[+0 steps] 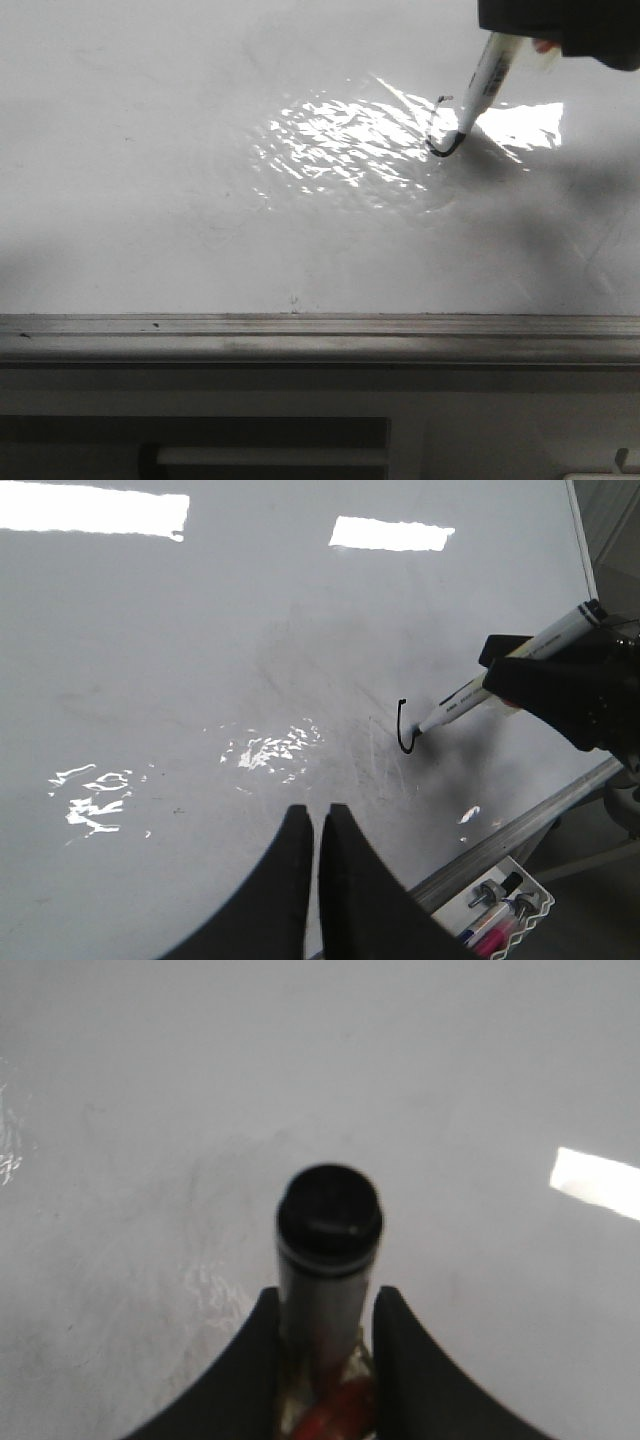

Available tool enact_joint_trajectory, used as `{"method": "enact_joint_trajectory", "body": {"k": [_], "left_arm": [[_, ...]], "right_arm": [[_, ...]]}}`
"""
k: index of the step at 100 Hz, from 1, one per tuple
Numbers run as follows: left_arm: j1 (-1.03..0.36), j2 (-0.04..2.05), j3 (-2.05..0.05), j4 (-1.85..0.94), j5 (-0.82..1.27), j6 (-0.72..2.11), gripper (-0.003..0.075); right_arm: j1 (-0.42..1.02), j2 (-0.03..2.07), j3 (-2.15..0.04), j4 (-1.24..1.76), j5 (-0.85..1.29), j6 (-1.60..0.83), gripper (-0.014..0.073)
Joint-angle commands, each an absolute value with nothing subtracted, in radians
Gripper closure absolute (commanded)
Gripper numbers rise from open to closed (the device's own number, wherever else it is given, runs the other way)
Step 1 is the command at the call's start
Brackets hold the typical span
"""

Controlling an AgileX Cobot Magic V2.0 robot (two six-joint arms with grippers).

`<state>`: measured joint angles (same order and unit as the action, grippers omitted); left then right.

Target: Write number 9 on whiteboard

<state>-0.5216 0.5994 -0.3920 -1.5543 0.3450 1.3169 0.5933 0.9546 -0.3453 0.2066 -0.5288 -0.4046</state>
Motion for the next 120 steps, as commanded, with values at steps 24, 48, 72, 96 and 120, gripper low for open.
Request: {"method": "enact_joint_trajectory", "body": {"k": [24, 48, 72, 96, 120], "left_arm": [[-0.52, 0.599, -0.419, -1.586, 0.355, 1.315, 0.0741], [-0.52, 0.599, -0.419, -1.586, 0.355, 1.315, 0.0741], [-0.52, 0.599, -0.419, -1.586, 0.355, 1.315, 0.0741], [-0.52, 0.599, -0.419, -1.586, 0.355, 1.315, 0.0741], [-0.52, 0.599, -0.419, -1.586, 0.355, 1.315, 0.0741]], "right_arm": [[0.583, 1.001, -0.453, 0.268, -0.614, -0.47, 0.0636], [0.583, 1.007, -0.46, 0.268, -0.517, -0.48, 0.0636], [0.587, 0.986, -0.46, 0.268, -0.317, -0.481, 0.0636], [0.644, 0.91, -0.36, 0.333, -0.27, -0.479, 0.0636], [0.717, 0.908, -0.312, 0.355, -0.38, -0.479, 0.0636]]}}
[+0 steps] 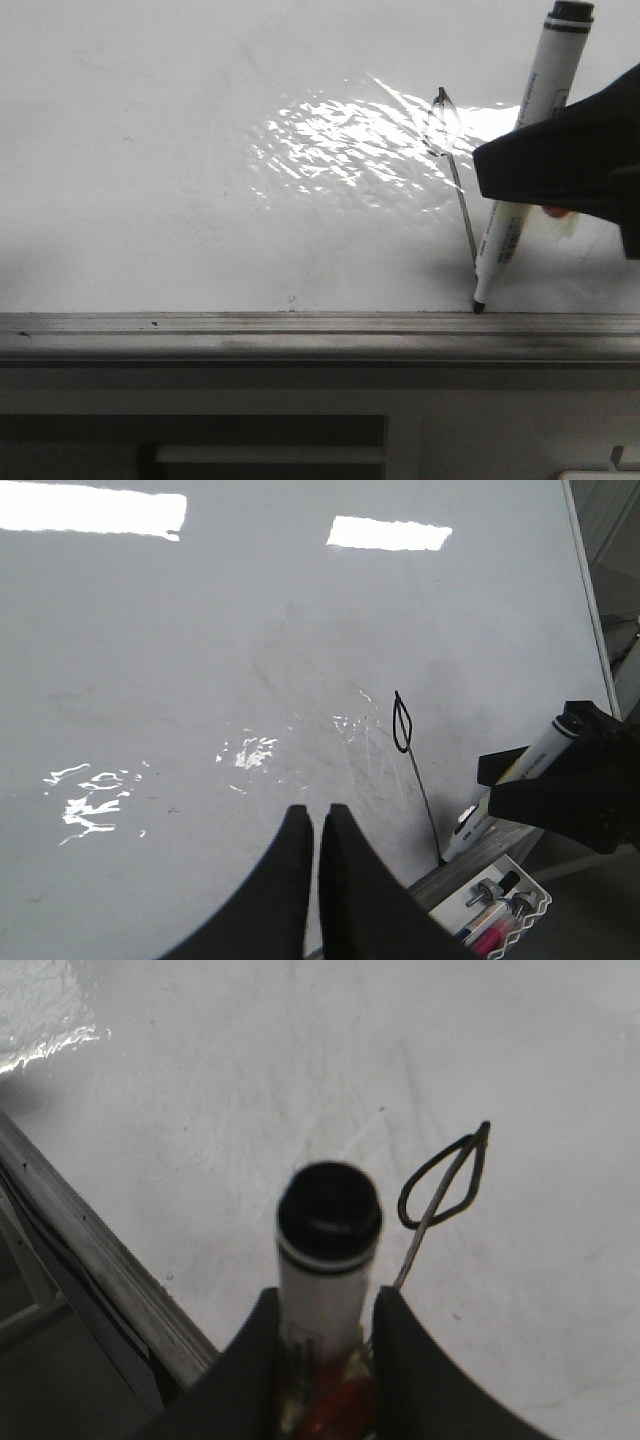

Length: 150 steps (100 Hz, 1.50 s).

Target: Write number 9 on whiteboard

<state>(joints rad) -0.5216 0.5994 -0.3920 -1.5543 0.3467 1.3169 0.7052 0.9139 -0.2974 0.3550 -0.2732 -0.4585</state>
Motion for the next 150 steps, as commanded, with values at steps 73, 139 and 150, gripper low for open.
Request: {"method": "enact_joint_trajectory", "body": {"k": [73, 139, 150], "left_arm": [[-0.52, 0.636, -0.43, -1.508, 0.452, 1.323, 0.0606], [-0.574, 1.097, -0.718, -1.51, 1.002, 1.822, 0.0361], [-0.658, 1.14, -0.723, -1.507, 0.992, 1.835, 0.0363]], "right_arm": [[0.766, 0.734, -0.595, 0.322, 0.0, -0.479, 0.0636], [0.993, 0.775, -0.675, 0.3, 0.074, -0.48, 0.0662], [0.993, 0.78, -0.675, 0.3, 0.076, -0.48, 0.0662]]}}
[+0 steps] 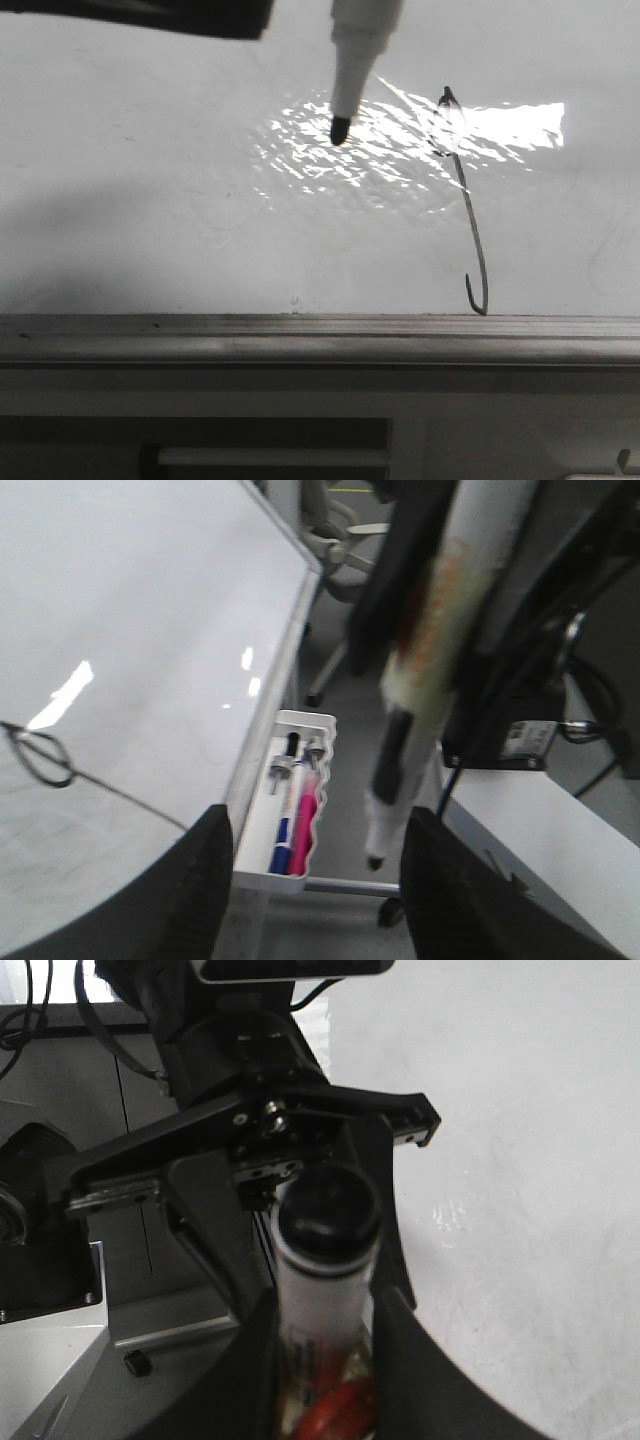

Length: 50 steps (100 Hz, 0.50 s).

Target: Write number 9 on whiteboard

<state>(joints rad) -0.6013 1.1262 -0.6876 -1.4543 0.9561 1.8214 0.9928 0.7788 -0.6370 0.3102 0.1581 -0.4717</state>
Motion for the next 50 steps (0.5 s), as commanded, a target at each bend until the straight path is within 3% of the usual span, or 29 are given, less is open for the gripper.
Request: {"method": "enact_joint_trajectory", "body": {"k": [1, 18, 50], "left_arm": [[-0.663, 1.142, -0.723, -1.507, 0.987, 1.841, 0.0363], [-0.754, 1.187, -0.723, -1.543, 0.874, 1.845, 0.0363], [-0.758, 1.201, -0.723, -1.579, 0.869, 1.847, 0.0376]], "right_arm": [[0.993, 0.78, -0.675, 0.3, 0.076, -0.48, 0.0662], [0.993, 0.78, -0.669, 0.3, 0.101, -0.48, 0.0662], [0.993, 0.78, -0.627, 0.315, 0.1, -0.48, 0.0662]]}}
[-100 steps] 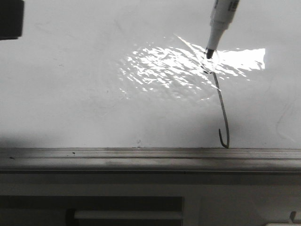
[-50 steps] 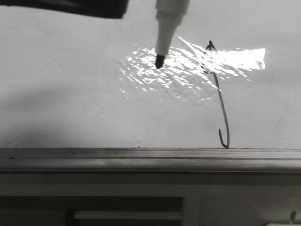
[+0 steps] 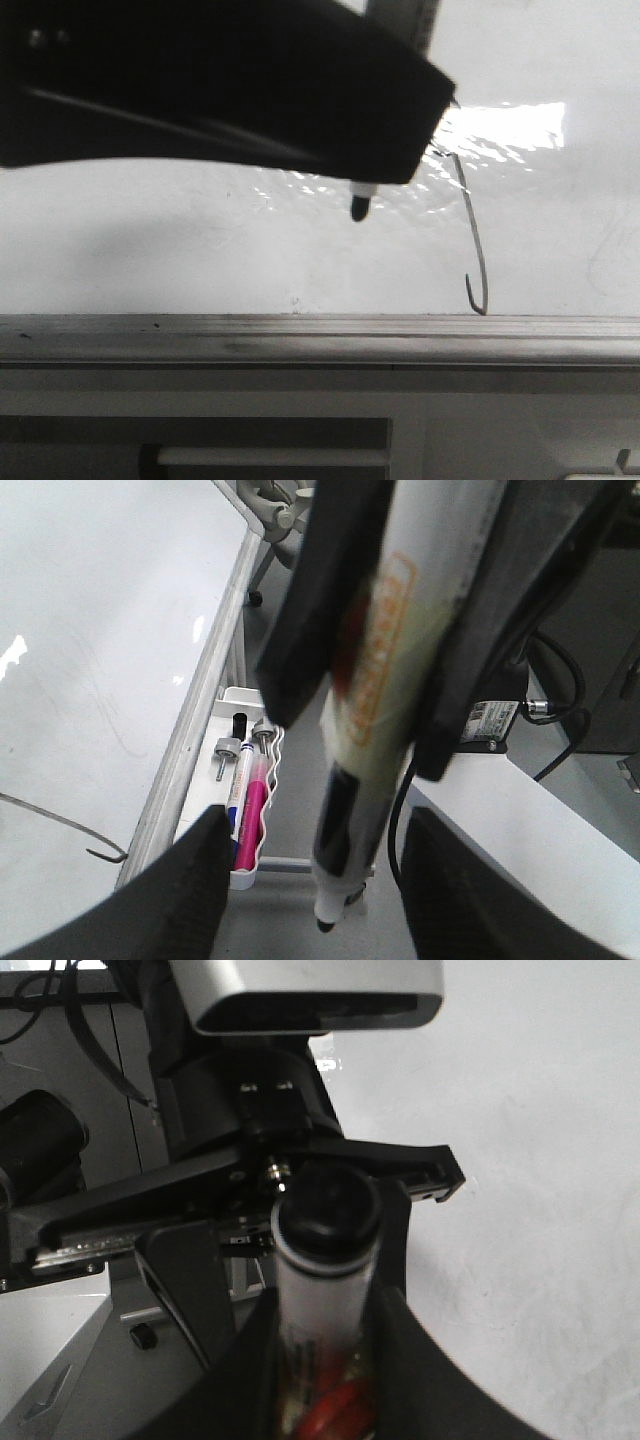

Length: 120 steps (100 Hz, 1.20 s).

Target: Write number 9 on whiteboard

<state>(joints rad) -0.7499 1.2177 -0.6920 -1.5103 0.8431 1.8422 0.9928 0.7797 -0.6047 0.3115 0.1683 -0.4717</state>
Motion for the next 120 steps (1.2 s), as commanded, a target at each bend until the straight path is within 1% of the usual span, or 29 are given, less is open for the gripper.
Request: {"method": "enact_joint_trajectory", "body": {"k": [1, 15, 31, 55, 79, 83, 88, 93, 98, 100, 105, 107, 110, 115, 120], "left_arm": [[-0.758, 1.201, -0.723, -1.579, 0.869, 1.847, 0.0377], [-0.758, 1.201, -0.723, -1.579, 0.868, 1.847, 0.0438], [-0.758, 1.201, -0.723, -1.579, 0.828, 1.847, 0.0561], [-0.758, 1.201, -0.723, -1.579, 0.827, 1.847, 0.0734], [-0.758, 1.201, -0.719, -1.565, 0.837, 1.847, 0.0741], [-0.758, 1.201, -0.715, -1.563, 0.847, 1.843, 0.0741], [-0.758, 1.201, -0.702, -1.567, 0.855, 1.836, 0.0741], [-0.758, 1.201, -0.683, -1.569, 0.855, 1.836, 0.0741], [-0.757, 1.201, -0.66, -1.569, 0.853, 1.836, 0.0741], [-0.757, 1.201, -0.649, -1.569, 0.853, 1.836, 0.0741], [-0.757, 1.201, -0.625, -1.569, 0.853, 1.836, 0.0741], [-0.757, 1.201, -0.615, -1.569, 0.853, 1.836, 0.0741], [-0.757, 1.201, -0.601, -1.572, 0.853, 1.836, 0.0741], [-0.757, 1.201, -0.585, -1.576, 0.853, 1.836, 0.0741], [-0.757, 1.201, -0.575, -1.586, 0.853, 1.836, 0.0741]], "right_arm": [[0.993, 0.78, -0.628, 0.315, 0.1, -0.48, 0.0662], [0.993, 0.78, -0.625, 0.315, 0.1, -0.48, 0.0662], [0.993, 0.78, -0.625, 0.329, 0.1, -0.48, 0.0662], [0.993, 0.785, -0.621, 0.352, 0.1, -0.48, 0.0662], [0.996, 0.834, -0.621, 0.373, 0.1, -0.48, 0.0662], [0.996, 0.843, -0.621, 0.375, 0.1, -0.48, 0.0648], [0.996, 0.853, -0.621, 0.375, 0.102, -0.48, 0.0605], [0.996, 0.858, -0.621, 0.375, 0.102, -0.48, 0.0533], [0.996, 0.86, -0.621, 0.375, 0.102, -0.48, 0.0422], [0.996, 0.86, -0.621, 0.375, 0.102, -0.48, 0.0391], [0.996, 0.86, -0.621, 0.375, 0.102, -0.48, 0.027], [0.996, 0.86, -0.621, 0.375, 0.102, -0.48, 0.0242], [0.996, 0.858, -0.621, 0.371, 0.102, -0.48, 0.0179], [0.996, 0.851, -0.621, 0.359, 0.102, -0.48, 0.0116], [0.996, 0.841, -0.621, 0.354, 0.102, -0.48, 0.0079]]}}
